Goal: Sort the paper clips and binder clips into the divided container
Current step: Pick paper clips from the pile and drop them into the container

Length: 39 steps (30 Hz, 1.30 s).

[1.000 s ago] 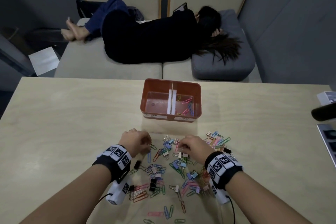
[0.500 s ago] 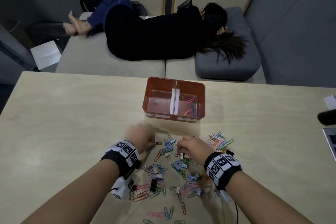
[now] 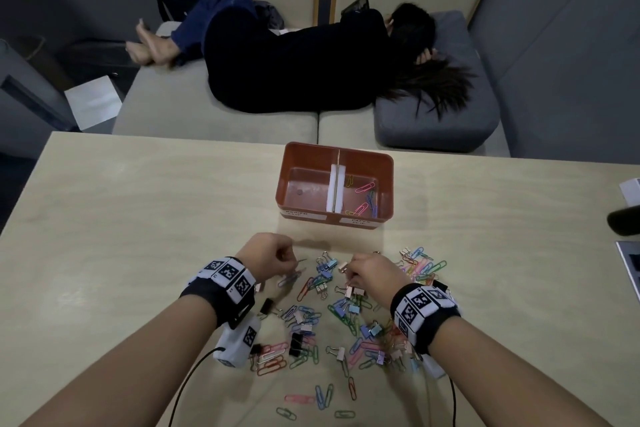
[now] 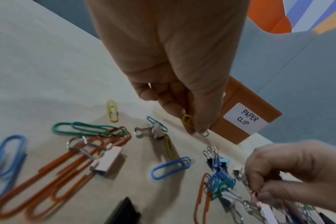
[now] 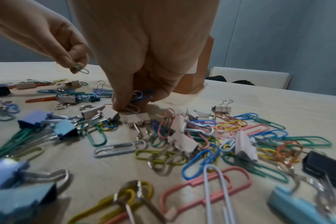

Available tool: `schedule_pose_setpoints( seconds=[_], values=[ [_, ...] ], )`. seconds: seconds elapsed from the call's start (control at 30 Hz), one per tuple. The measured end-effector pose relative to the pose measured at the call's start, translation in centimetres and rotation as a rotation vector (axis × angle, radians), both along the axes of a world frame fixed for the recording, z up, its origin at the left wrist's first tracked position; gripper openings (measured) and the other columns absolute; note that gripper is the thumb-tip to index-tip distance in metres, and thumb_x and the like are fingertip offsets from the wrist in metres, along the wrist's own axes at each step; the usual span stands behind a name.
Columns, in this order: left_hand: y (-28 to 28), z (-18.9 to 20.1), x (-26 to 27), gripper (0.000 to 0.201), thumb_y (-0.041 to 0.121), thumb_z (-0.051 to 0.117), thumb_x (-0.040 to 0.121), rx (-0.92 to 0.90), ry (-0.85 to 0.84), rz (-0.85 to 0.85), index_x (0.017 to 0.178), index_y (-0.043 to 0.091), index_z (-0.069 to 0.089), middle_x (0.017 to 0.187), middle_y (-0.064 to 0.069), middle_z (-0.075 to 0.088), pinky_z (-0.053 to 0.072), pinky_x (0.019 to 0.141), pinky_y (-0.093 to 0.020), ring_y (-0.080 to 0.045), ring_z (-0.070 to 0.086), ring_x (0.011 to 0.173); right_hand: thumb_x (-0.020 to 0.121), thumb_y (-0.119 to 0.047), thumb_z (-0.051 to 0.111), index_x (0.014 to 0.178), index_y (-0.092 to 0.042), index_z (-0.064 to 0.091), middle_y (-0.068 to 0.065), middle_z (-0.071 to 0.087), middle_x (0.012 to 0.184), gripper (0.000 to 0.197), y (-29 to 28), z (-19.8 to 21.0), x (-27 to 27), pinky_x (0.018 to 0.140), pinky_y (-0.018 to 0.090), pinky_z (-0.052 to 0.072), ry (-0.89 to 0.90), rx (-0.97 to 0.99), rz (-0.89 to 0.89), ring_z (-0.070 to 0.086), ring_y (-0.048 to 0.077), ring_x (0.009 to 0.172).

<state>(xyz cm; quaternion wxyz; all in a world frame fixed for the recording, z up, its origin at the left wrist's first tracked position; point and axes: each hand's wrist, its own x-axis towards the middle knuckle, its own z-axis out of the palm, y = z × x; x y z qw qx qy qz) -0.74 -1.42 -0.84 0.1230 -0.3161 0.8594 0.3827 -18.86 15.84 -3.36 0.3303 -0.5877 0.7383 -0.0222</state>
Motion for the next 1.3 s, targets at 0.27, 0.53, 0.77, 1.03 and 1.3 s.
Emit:
schedule_pose_setpoints(
  seconds=[0.27, 0.53, 0.77, 1.03, 1.3],
  values=[
    [1.1, 0.1, 1.6, 0.030, 0.022, 0.076, 0.076, 0.107, -0.085, 0.036, 0.102, 0.022, 0.061, 0.086, 0.005, 0.068, 0.050, 0.067, -0.018, -0.005, 0.060, 0.075, 0.096, -0.023, 0.052, 0.106, -0.010, 0.063, 0.008, 0.064, 0.109, 0.020, 0.6, -0.1, 0.7, 0.091, 0.030, 0.039, 0.023, 0.019, -0.112, 0.052, 0.023, 0.108],
    [2.8, -1.3, 1.5, 0.020, 0.022, 0.067, 0.081, -0.053, -0.161, 0.068, 0.100, 0.017, 0.063, 0.101, -0.001, 0.067, 0.052, 0.084, -0.031, -0.020, 0.062, 0.093, 0.093, -0.021, 0.056, 0.101, -0.012, 0.067, 0.007, 0.064, 0.105, 0.016, 1.1, -0.2, 1.0, 0.089, 0.029, 0.039, 0.031, -0.013, -0.215, 0.052, 0.022, 0.105],
    [2.6, -1.9, 1.0, 0.010, 0.021, 0.066, 0.081, -0.122, -0.160, 0.041, 0.089, 0.015, 0.067, 0.104, -0.002, 0.057, 0.051, 0.083, -0.033, -0.023, 0.057, 0.095, 0.088, -0.011, 0.061, 0.096, -0.007, 0.070, 0.008, 0.064, 0.103, 0.013, 1.2, 1.0, 0.3, 0.089, 0.024, 0.043, -0.099, -0.026, -0.303, 0.059, 0.021, 0.098],
    [2.6, -1.4, 1.2, 0.011, 0.025, 0.067, 0.080, -0.083, -0.128, 0.003, 0.086, 0.018, 0.063, 0.092, -0.001, 0.068, 0.050, 0.079, -0.030, -0.020, 0.061, 0.088, 0.089, -0.009, 0.058, 0.097, -0.009, 0.070, 0.005, 0.067, 0.105, 0.015, -1.1, 2.3, 2.1, 0.087, 0.023, 0.044, -0.201, -0.043, -0.164, 0.060, 0.020, 0.099],
    [4.7, -1.9, 0.6, 0.028, 0.031, 0.070, 0.075, -0.059, -0.150, 0.035, 0.100, 0.024, 0.060, 0.097, 0.003, 0.068, 0.050, 0.083, -0.031, -0.020, 0.061, 0.095, 0.087, -0.006, 0.054, 0.113, -0.016, 0.064, 0.010, 0.057, 0.111, 0.029, -3.3, 1.6, 4.2, 0.088, 0.035, 0.044, -0.078, 0.043, 0.011, 0.054, 0.029, 0.106]
  ],
)
